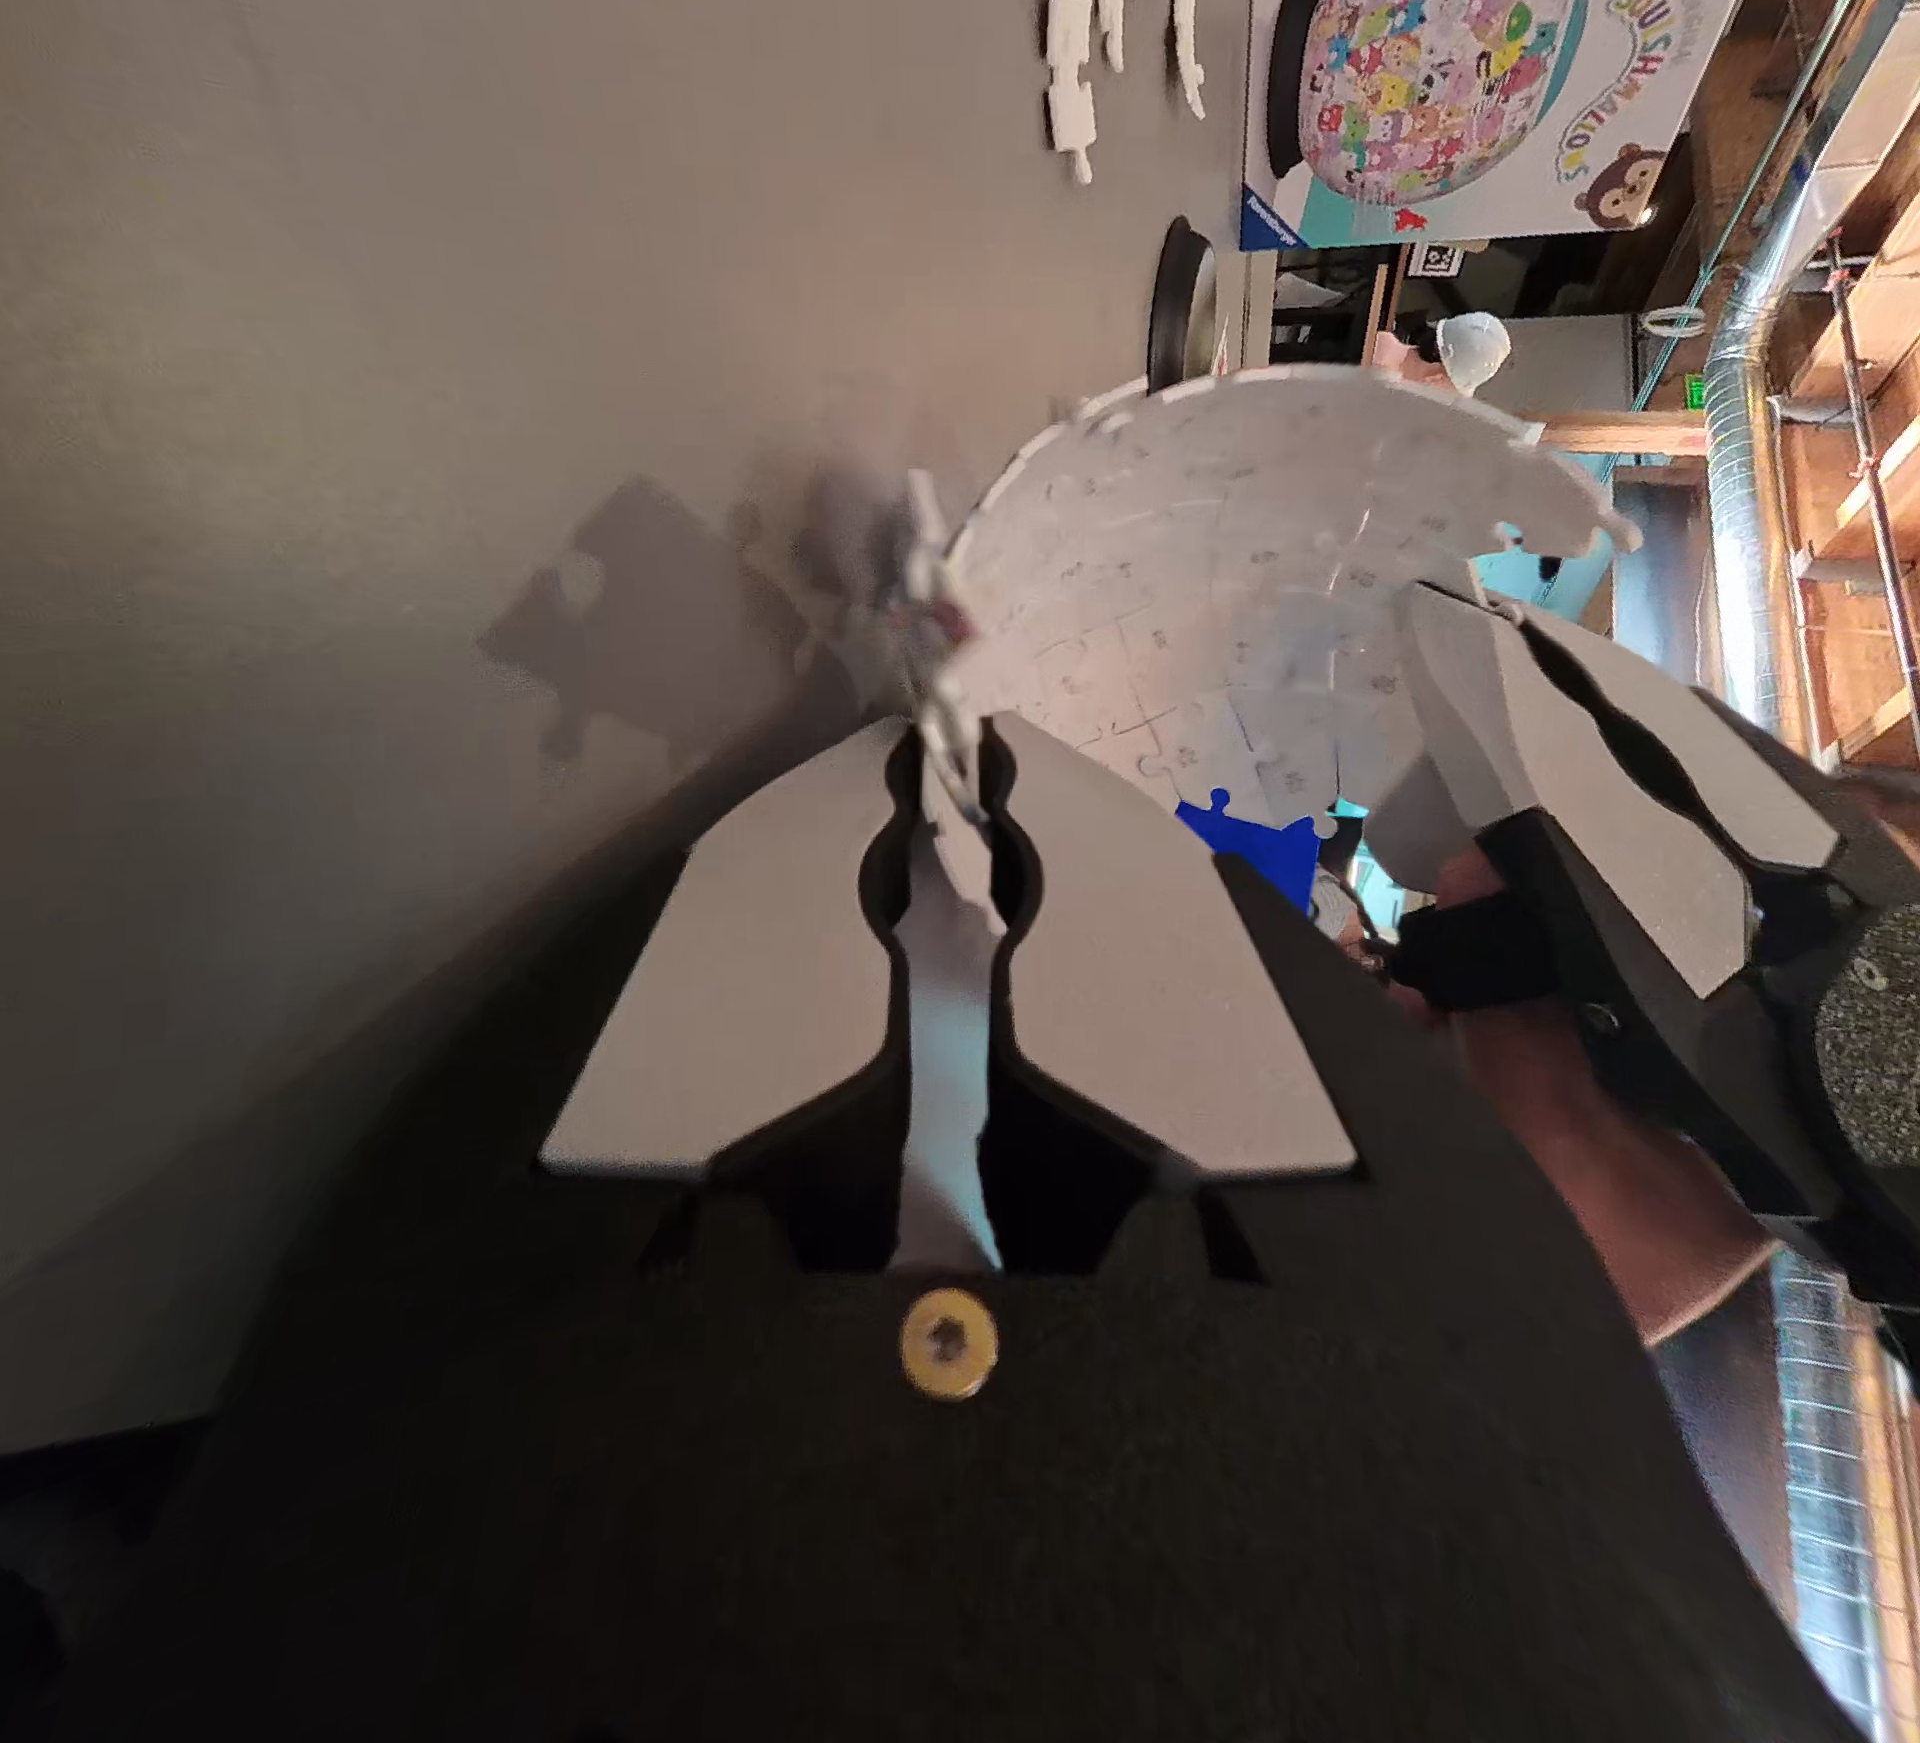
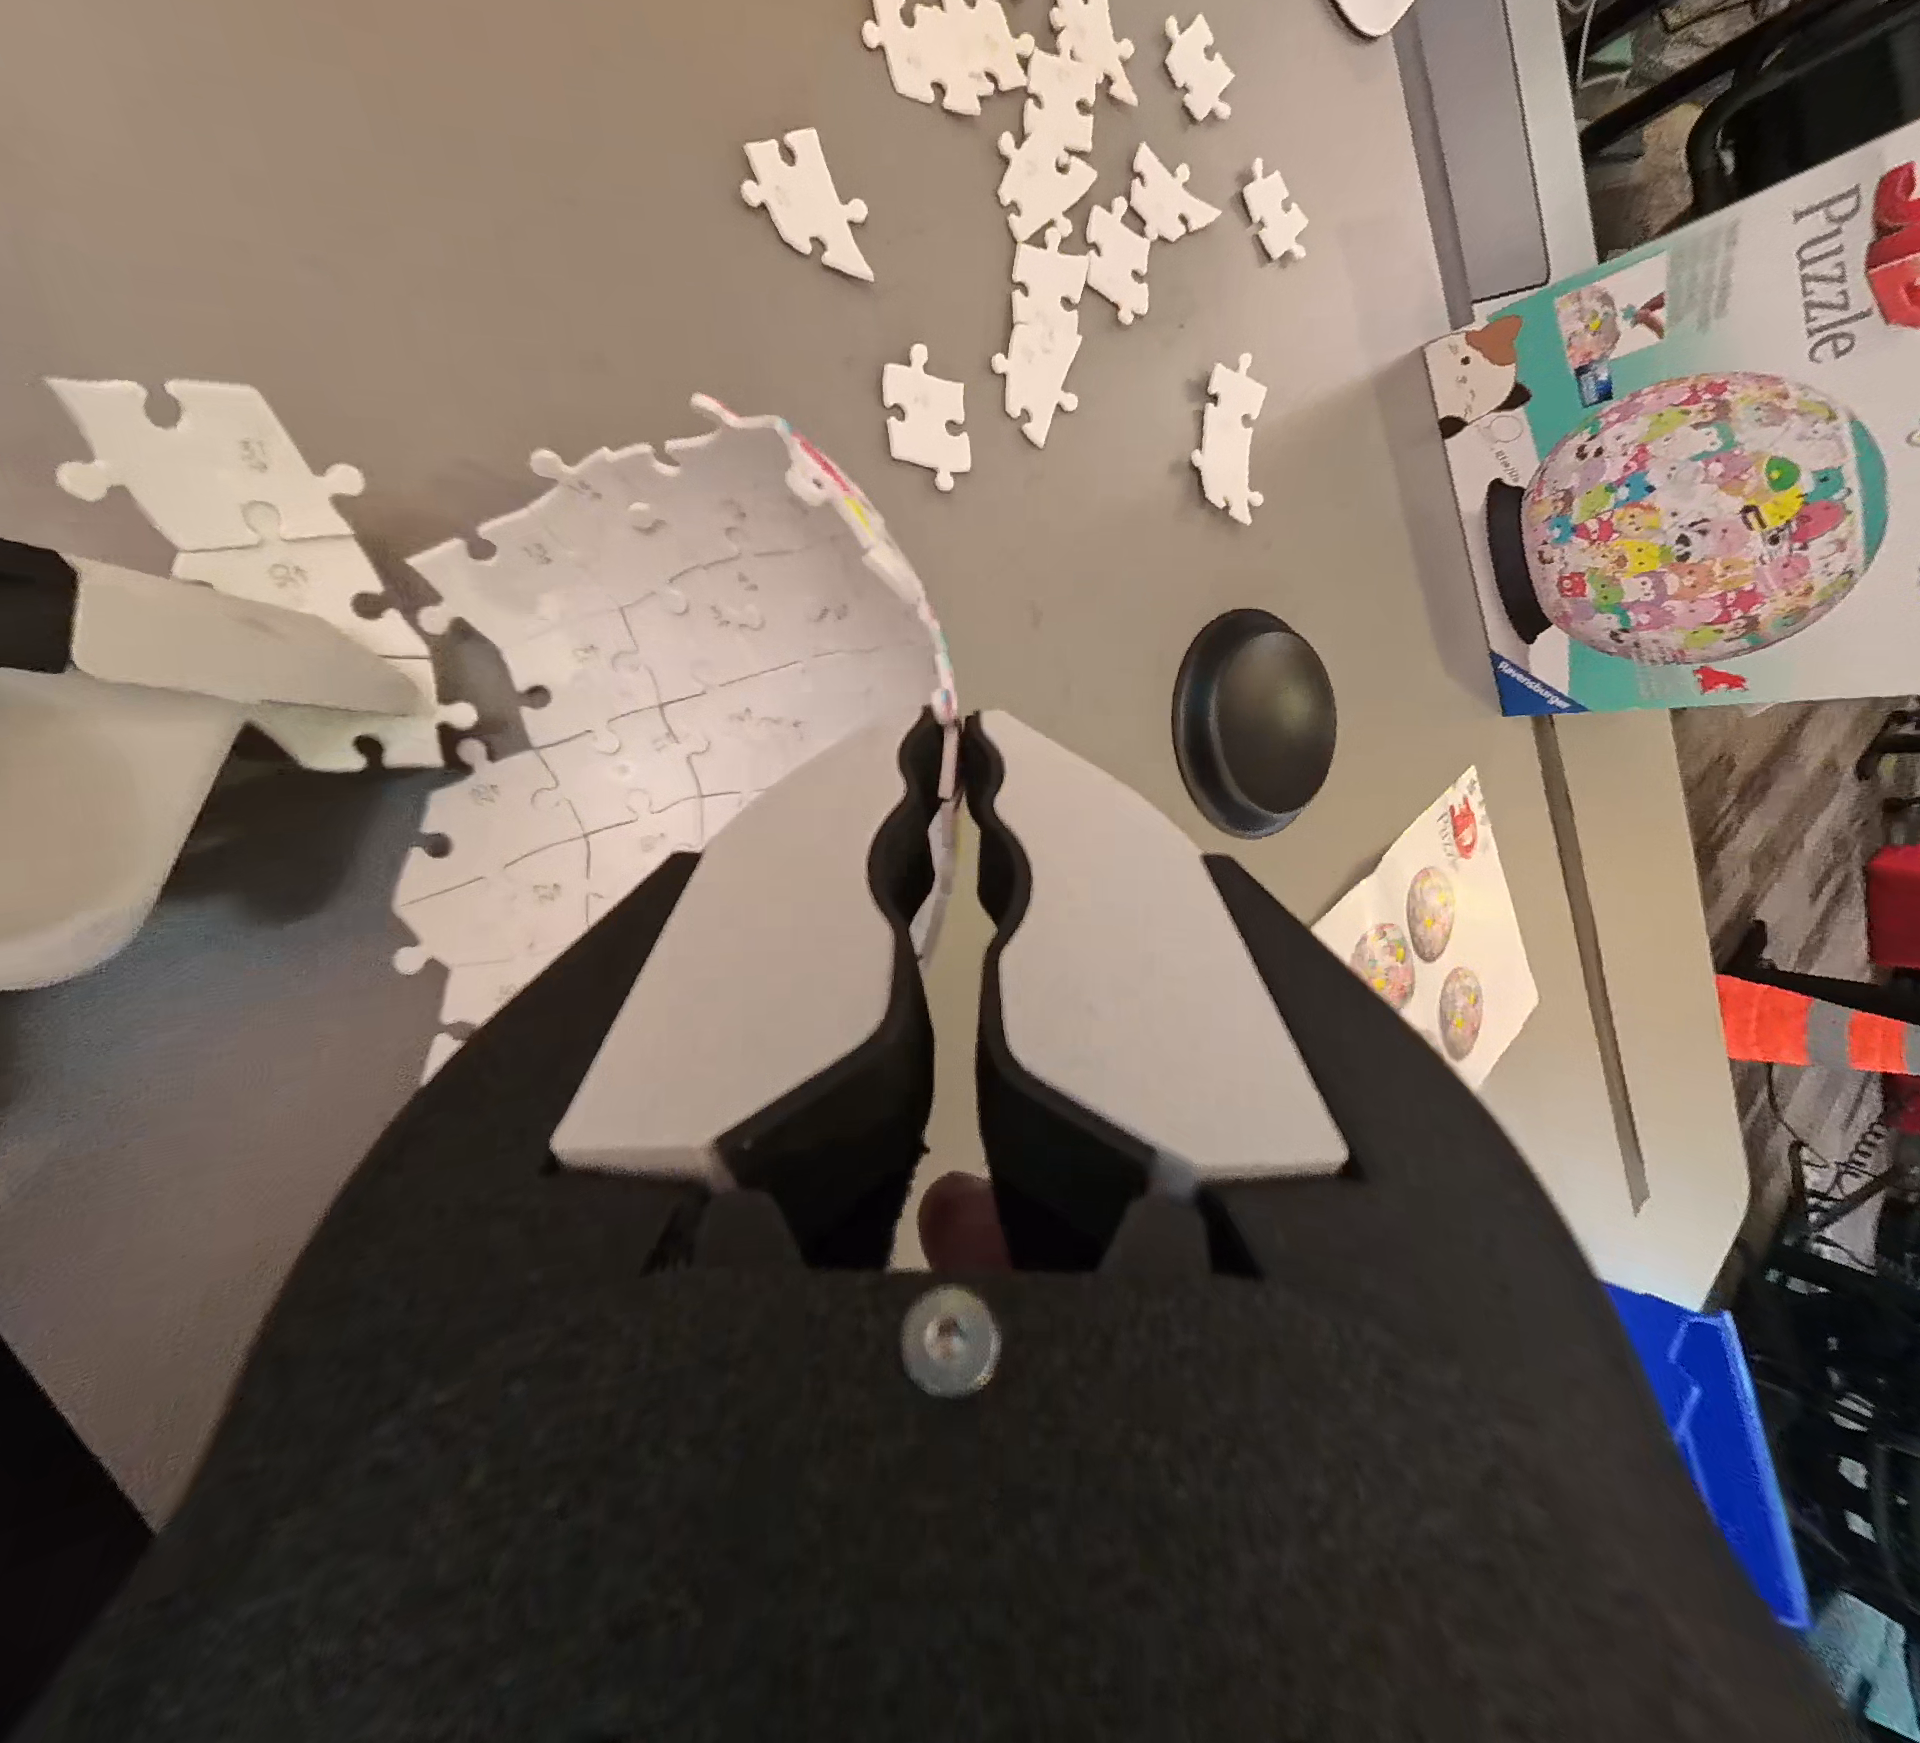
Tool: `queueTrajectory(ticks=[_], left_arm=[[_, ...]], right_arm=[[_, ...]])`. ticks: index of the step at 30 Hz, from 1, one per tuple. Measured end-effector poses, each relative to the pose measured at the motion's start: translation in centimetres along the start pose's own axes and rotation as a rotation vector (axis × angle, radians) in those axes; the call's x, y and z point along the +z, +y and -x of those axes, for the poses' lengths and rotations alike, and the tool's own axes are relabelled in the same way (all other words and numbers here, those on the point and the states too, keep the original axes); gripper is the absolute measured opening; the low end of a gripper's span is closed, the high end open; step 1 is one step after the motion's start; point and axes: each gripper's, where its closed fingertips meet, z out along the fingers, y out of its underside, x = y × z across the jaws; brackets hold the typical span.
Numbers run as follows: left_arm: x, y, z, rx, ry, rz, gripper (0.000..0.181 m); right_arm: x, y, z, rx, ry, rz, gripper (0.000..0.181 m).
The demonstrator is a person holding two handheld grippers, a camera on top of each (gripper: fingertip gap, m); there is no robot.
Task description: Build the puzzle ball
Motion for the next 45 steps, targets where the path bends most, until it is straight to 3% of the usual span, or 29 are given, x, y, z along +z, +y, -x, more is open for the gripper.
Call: queueTrajectory(ticks=[13, 24, 30, 34, 41, 43, 45], left_arm=[[0.0, 1.5, -0.3, -0.098, -0.006, 0.054, 0.028], [-1.4, 4.9, -1.5, -0.076, 0.041, 0.185, 0.038], [-5.0, 5.7, -2.2, 0.192, 0.052, 0.278, 0.038], [-6.4, 3.8, -0.7, 0.444, -0.038, 0.347, 0.034], [-4.4, -2.2, -1.4, 0.832, -0.078, 0.370, 0.004], [-3.3, -3.1, -1.9, 0.939, -0.074, 0.392, 0.005], [-1.9, -3.1, -2.0, 1.019, -0.047, 0.456, 0.020]], right_arm=[[0.0, -0.5, 0.4, -0.084, 0.003, 0.015, 0.003], [0.0, -0.1, 0.0, -0.107, -0.006, 0.028, 0.003], [-0.2, 0.0, 0.0, -0.128, 0.002, 0.005, 0.003], [-0.3, -0.2, 0.3, -0.150, 0.006, 0.013, 0.003], [-0.5, -0.4, 0.7, -0.194, 0.002, 0.094, 0.003], [-0.6, -0.4, 0.7, -0.208, 0.009, 0.113, 0.003], [-0.7, -0.3, 0.6, -0.217, 0.019, 0.133, 0.003]])
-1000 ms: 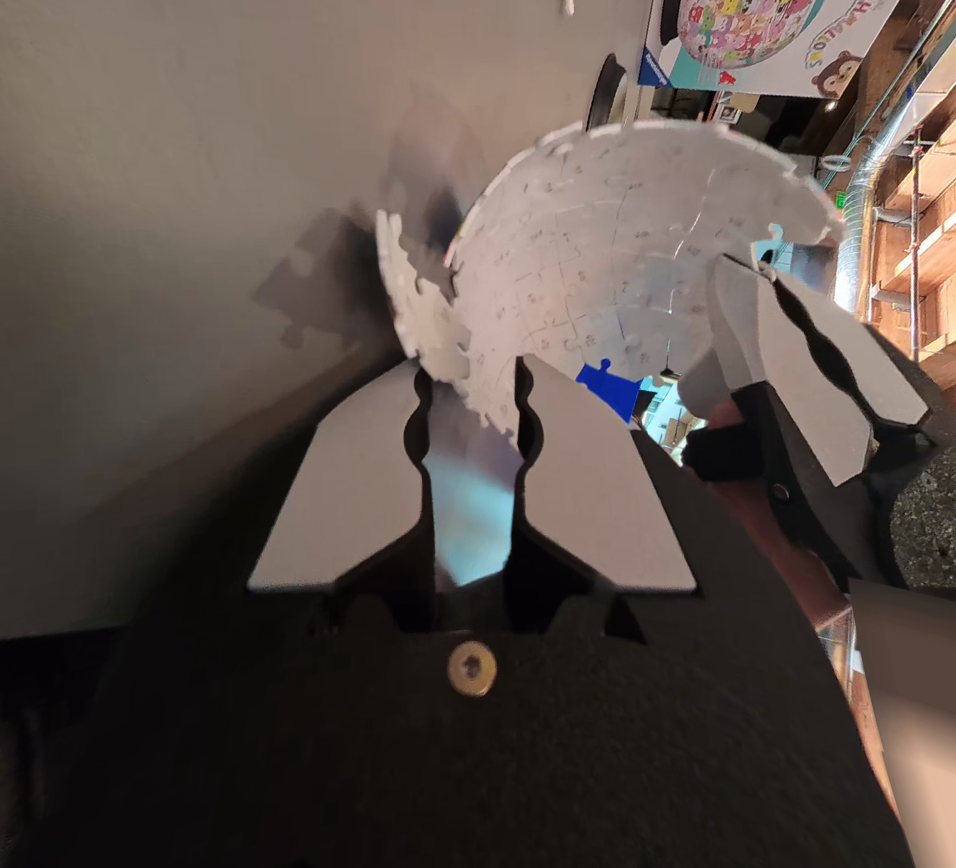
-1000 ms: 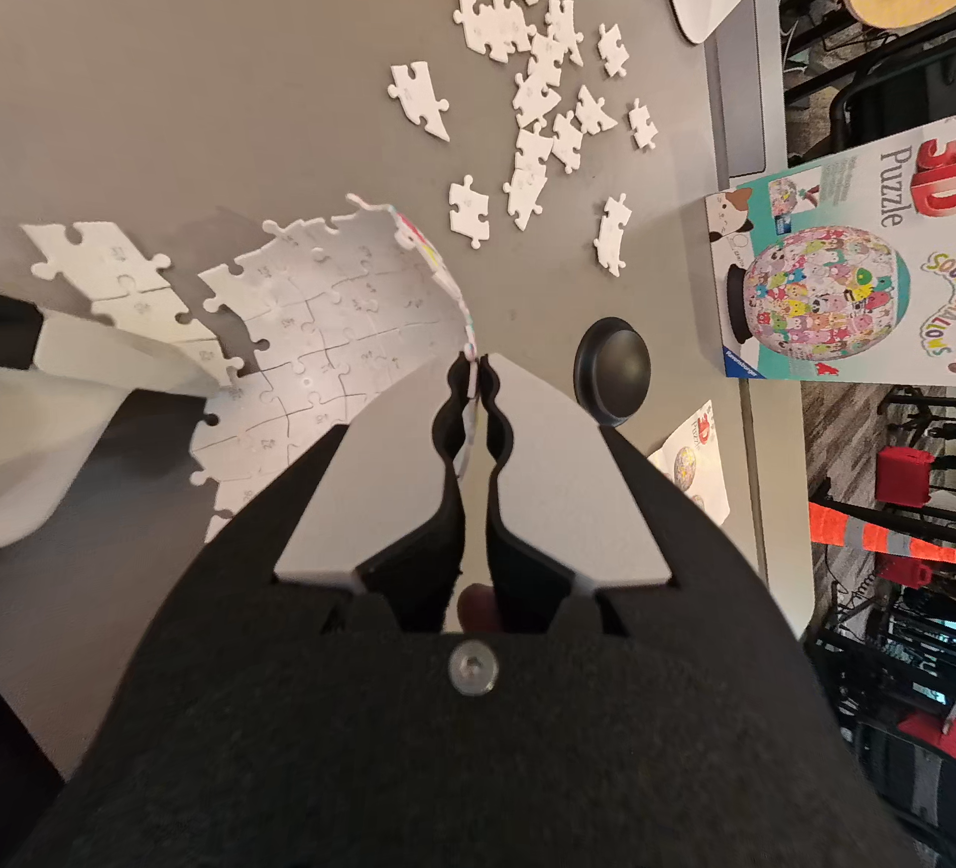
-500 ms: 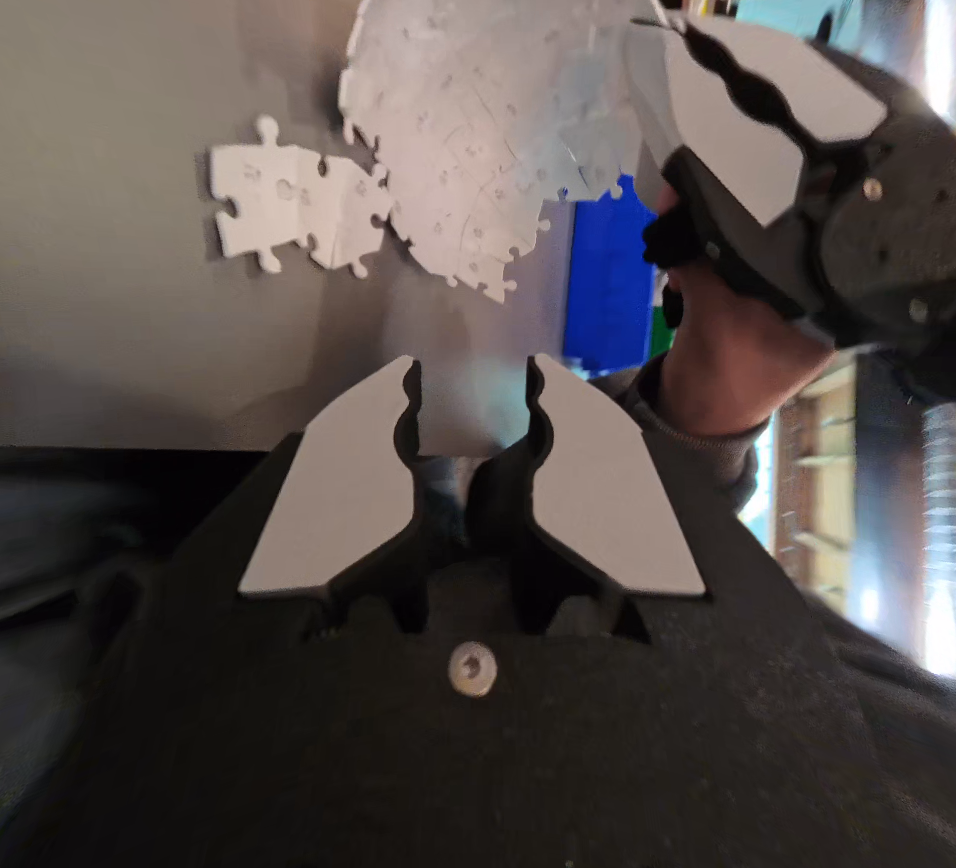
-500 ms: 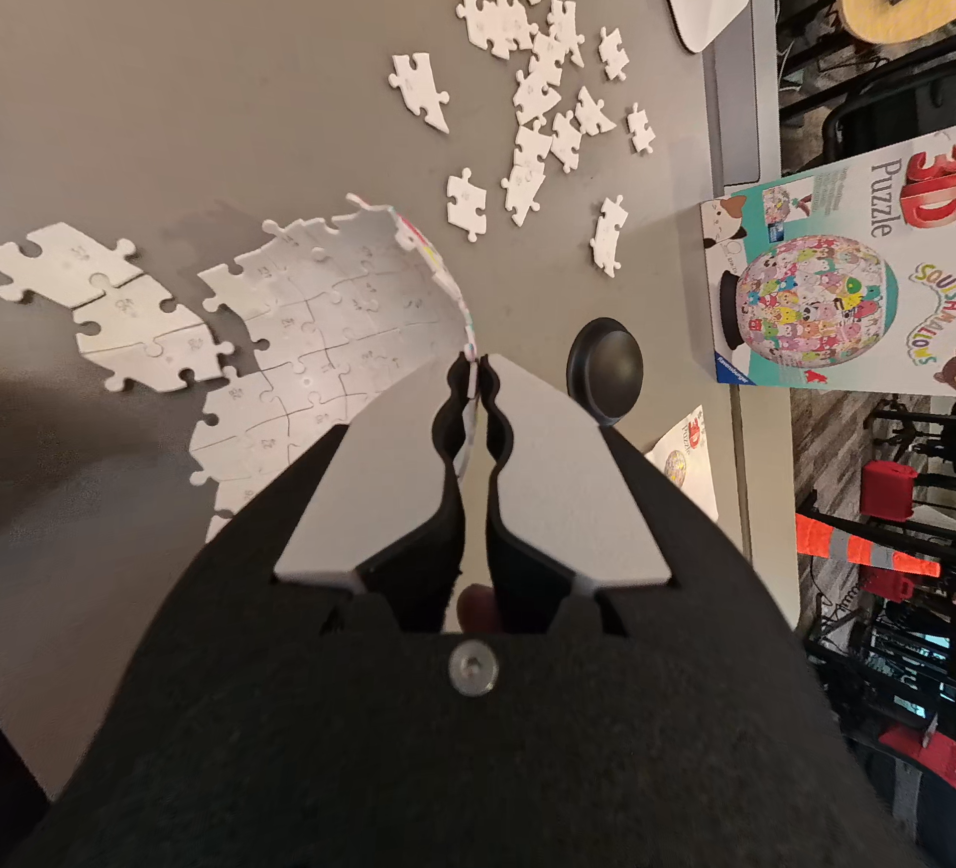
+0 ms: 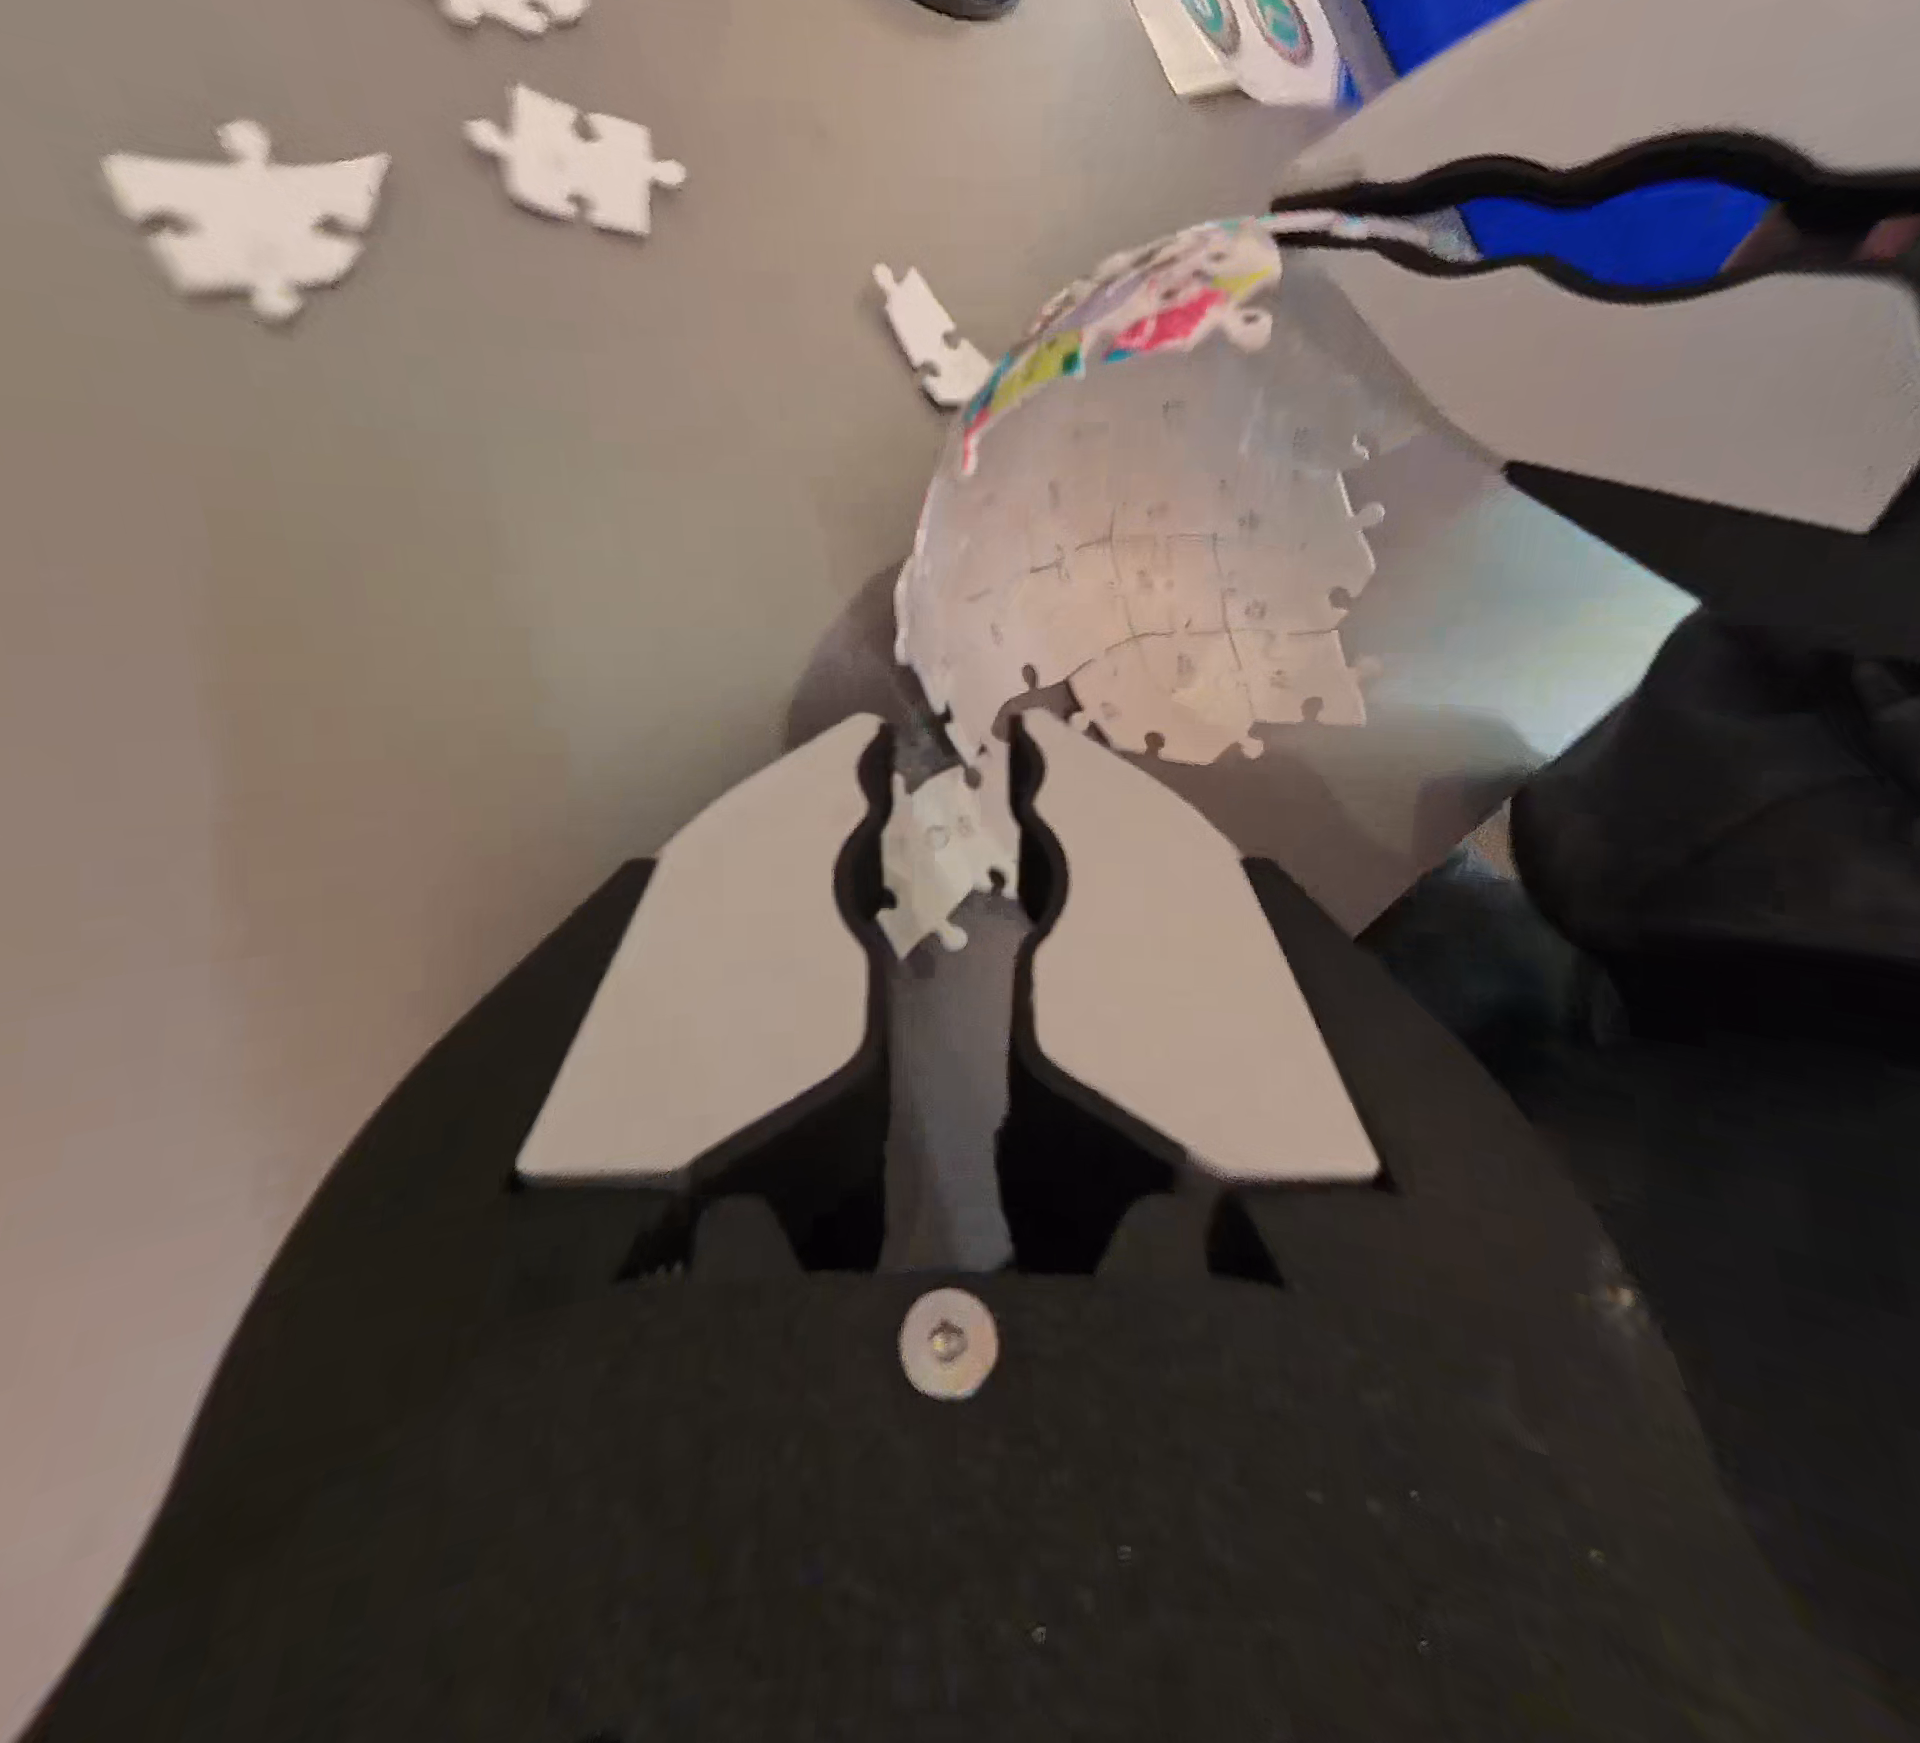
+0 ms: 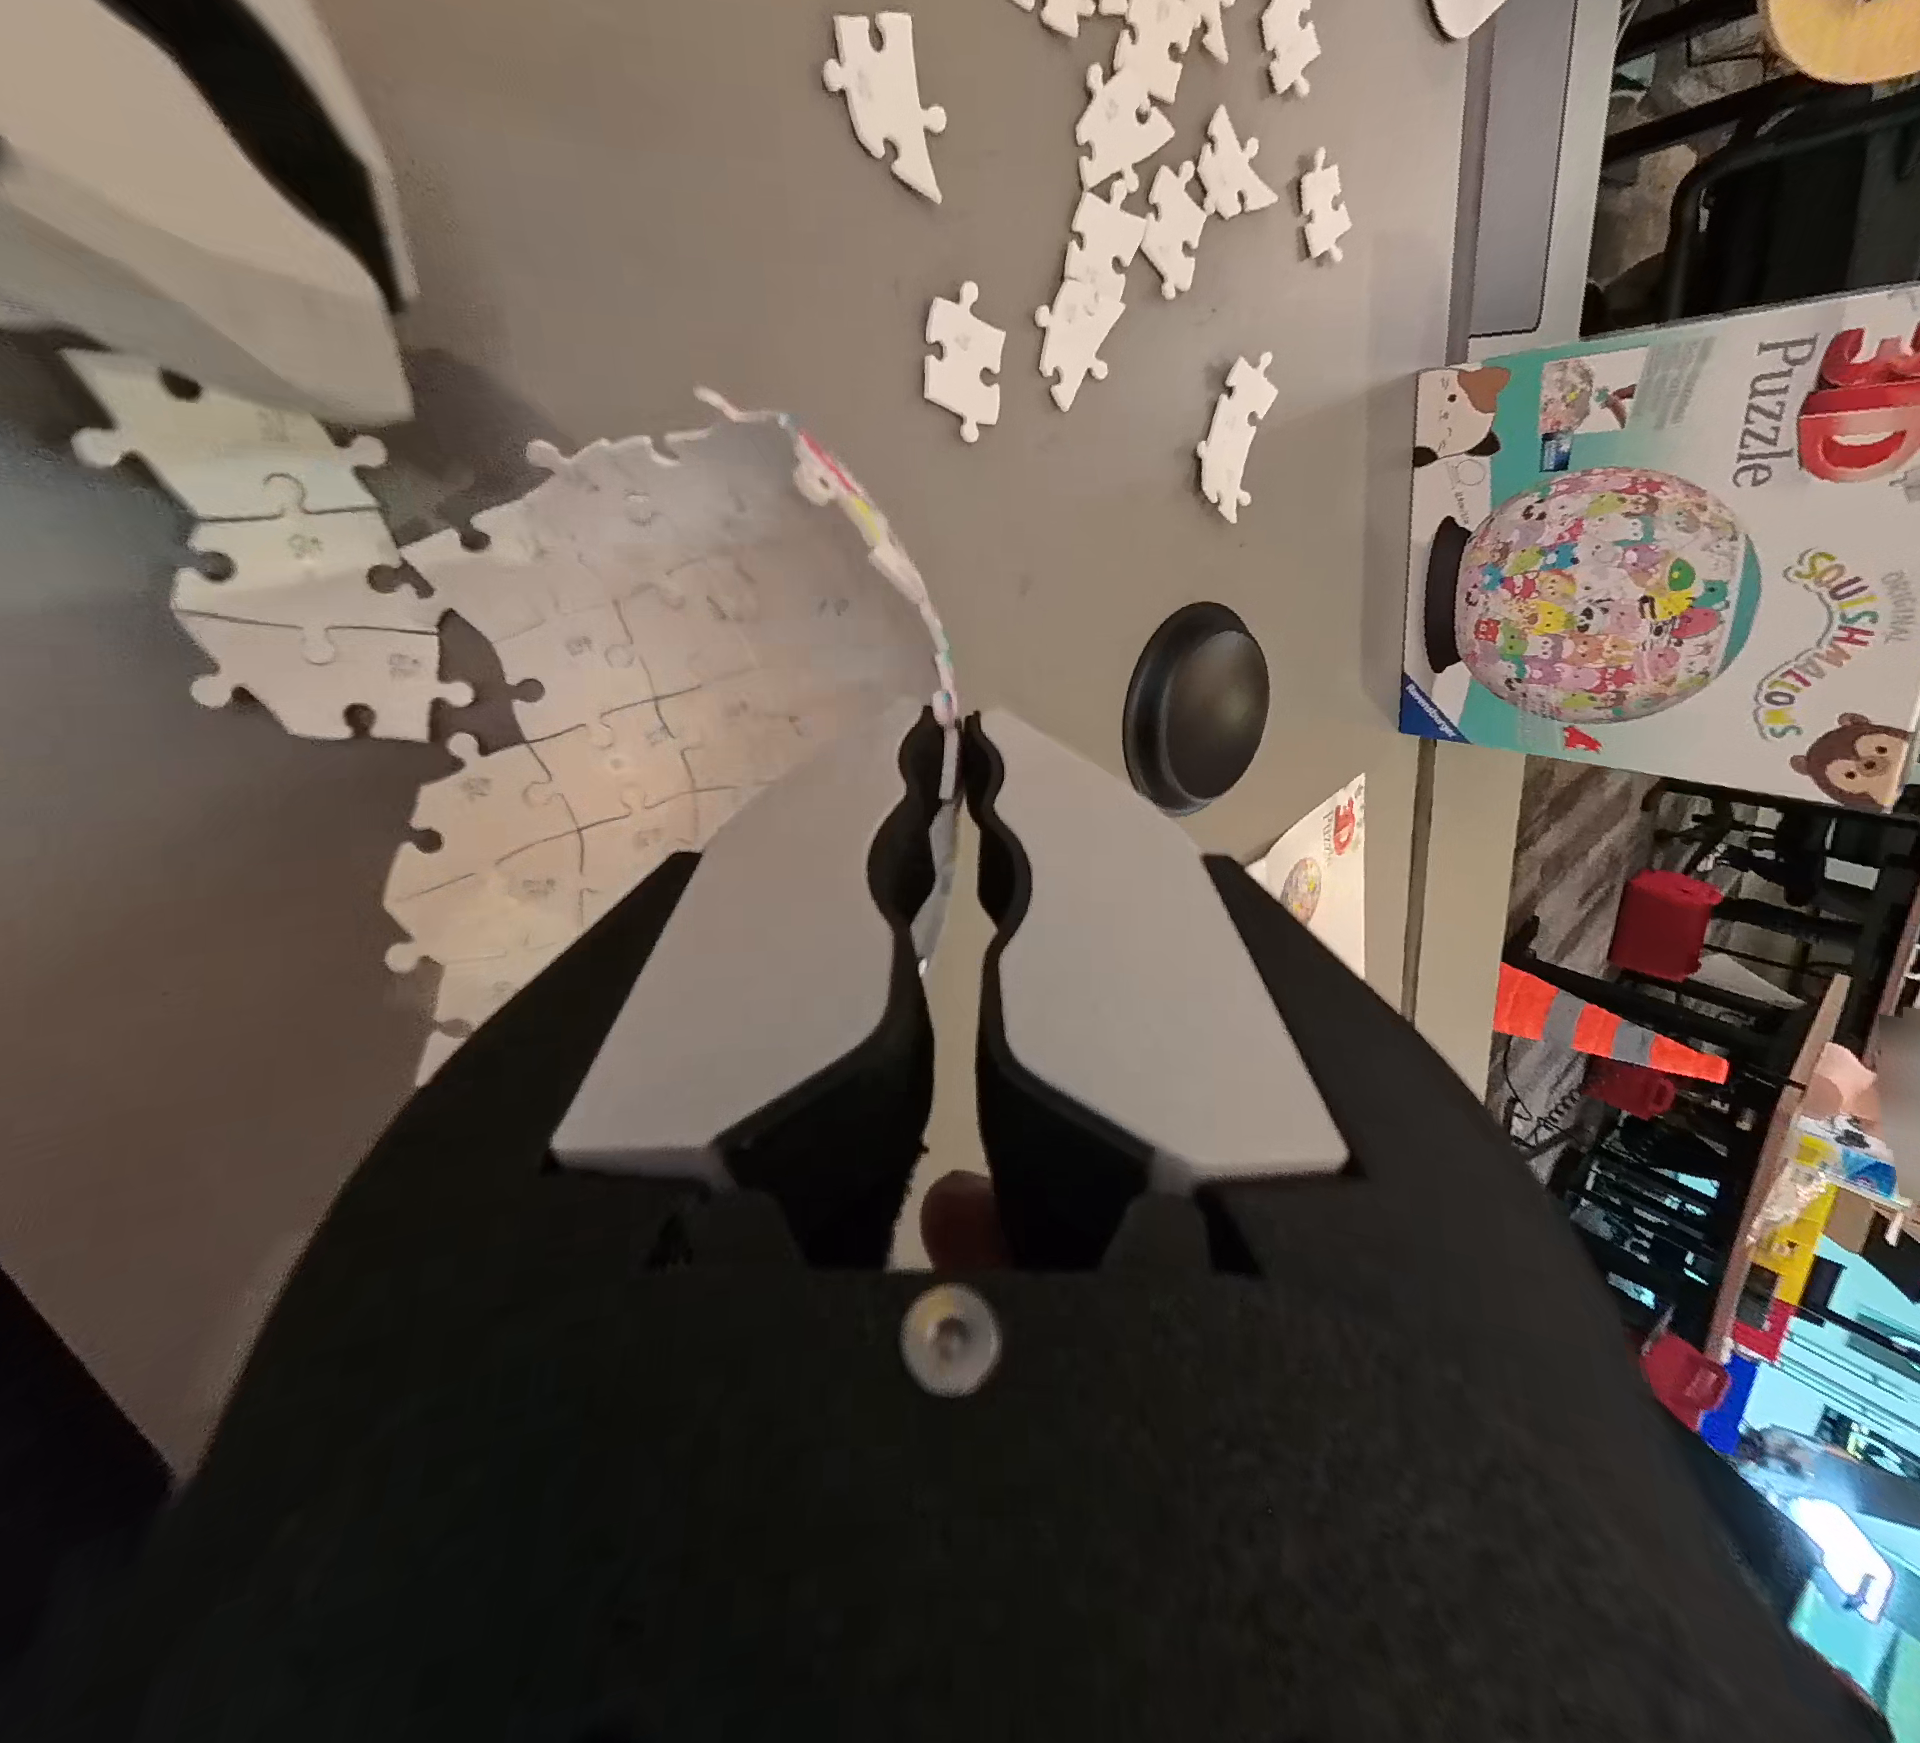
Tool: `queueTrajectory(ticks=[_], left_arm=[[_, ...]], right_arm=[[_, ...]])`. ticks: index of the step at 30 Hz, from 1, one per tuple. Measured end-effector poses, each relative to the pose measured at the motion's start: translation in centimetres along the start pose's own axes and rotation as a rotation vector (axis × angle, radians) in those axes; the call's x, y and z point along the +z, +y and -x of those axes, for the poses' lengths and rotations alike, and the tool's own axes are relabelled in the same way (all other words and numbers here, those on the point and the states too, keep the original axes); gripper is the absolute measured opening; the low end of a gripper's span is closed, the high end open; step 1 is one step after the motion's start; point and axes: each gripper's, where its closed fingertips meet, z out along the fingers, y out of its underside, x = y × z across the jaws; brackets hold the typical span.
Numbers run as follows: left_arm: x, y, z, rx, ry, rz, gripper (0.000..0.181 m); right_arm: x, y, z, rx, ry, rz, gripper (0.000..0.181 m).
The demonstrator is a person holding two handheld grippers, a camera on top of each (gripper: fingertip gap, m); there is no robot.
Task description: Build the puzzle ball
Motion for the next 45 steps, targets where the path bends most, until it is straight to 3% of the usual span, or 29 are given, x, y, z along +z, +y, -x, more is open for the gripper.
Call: queueTrajectory(ticks=[3, 9, 15, 23, 33, 37, 42, 45], left_arm=[[1.9, -0.3, 0.4, 0.114, 0.049, 0.073, 0.030], [3.3, -1.5, -0.6, 0.129, 0.228, 0.121, 0.048], [3.7, -2.5, -1.0, 0.215, 0.271, 0.140, 0.037], [3.8, -2.6, -0.5, 0.215, 0.270, 0.126, 0.006], [3.9, -2.8, 0.3, 0.220, 0.200, 0.109, 0.002], [4.0, -2.8, 1.0, 0.215, 0.157, 0.106, 0.002], [4.1, -3.0, 1.6, 0.195, 0.132, 0.092, 0.002], [3.7, -3.3, 2.1, 0.157, 0.130, 0.075, 0.002]], right_arm=[[-0.3, 0.2, -0.1, 0.001, 0.006, 0.027, 0.003], [-0.9, 0.4, -0.3, 0.018, 0.011, 0.042, 0.003], [-1.0, -0.2, -0.5, 0.007, -0.003, 0.017, 0.003], [-1.0, -0.9, -1.0, -0.040, -0.002, -0.014, 0.003], [-0.6, -1.7, -1.1, -0.061, -0.006, -0.062, 0.004], [-0.9, -2.1, -1.3, -0.003, -0.033, -0.129, 0.023], [-3.4, -2.2, -1.3, 0.119, -0.140, -0.288, 0.034], [-5.2, -0.7, -1.7, 0.253, -0.184, -0.388, 0.035]])
